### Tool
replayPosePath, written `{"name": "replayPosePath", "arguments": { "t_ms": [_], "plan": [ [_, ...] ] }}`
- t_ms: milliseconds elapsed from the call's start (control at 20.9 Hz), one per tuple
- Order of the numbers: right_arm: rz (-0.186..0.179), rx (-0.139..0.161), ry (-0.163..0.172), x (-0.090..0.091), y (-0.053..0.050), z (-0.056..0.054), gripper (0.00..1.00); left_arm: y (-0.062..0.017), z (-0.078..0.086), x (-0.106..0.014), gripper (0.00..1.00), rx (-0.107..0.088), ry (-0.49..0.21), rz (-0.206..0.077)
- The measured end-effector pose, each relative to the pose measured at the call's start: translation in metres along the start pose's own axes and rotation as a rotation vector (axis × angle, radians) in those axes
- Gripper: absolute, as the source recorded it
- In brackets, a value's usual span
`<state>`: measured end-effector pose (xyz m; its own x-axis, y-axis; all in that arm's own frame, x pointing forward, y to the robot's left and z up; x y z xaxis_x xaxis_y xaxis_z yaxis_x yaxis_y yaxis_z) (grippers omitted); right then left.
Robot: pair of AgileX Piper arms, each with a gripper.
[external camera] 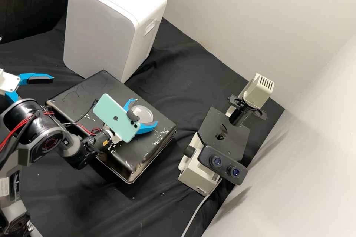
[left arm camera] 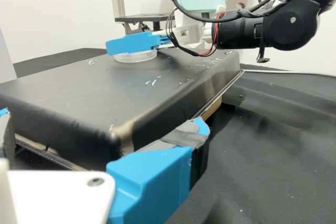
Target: Place the petri dish on the bench
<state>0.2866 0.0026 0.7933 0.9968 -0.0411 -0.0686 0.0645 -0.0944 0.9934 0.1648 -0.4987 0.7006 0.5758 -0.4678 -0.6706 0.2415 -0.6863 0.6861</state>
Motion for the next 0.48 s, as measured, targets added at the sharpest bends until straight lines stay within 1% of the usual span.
{"name": "replayPosePath", "arguments": {
  "t_ms": [144,191,239,335,383,478],
  "plan": [
    [0.031,-0.013,-0.026,-0.0007,-0.0022,-0.0013,1.0,0.0001,-0.0003,0.0,1.0,-0.001,0.003,0.001],
    [0.045,-0.018,-0.026,-0.0018,-0.0032,-0.0023,1.0,0.0001,-0.0003,0.0,1.0,-0.001,0.003,0.001],
    [0.053,-0.018,-0.022,-0.003,-0.0041,-0.0031,1.0,0.0001,-0.0003,0.0,1.0,-0.001,0.003,0.001],
    [0.067,-0.036,0.002,-0.0049,-0.0053,-0.0058,1.0,0.0001,-0.0003,0.0,1.0,-0.001,0.003,0.001],
    [0.075,-0.04,0.011,-0.0059,-0.0051,-0.0059,1.0,0.0001,-0.0003,0.0,1.0,-0.001,0.003,0.001],
    [0.084,-0.041,0.02,-0.0073,-0.0048,-0.0061,1.0,0.0001,-0.0003,0.0,1.0,-0.001,0.003,0.001]
  ]
}}
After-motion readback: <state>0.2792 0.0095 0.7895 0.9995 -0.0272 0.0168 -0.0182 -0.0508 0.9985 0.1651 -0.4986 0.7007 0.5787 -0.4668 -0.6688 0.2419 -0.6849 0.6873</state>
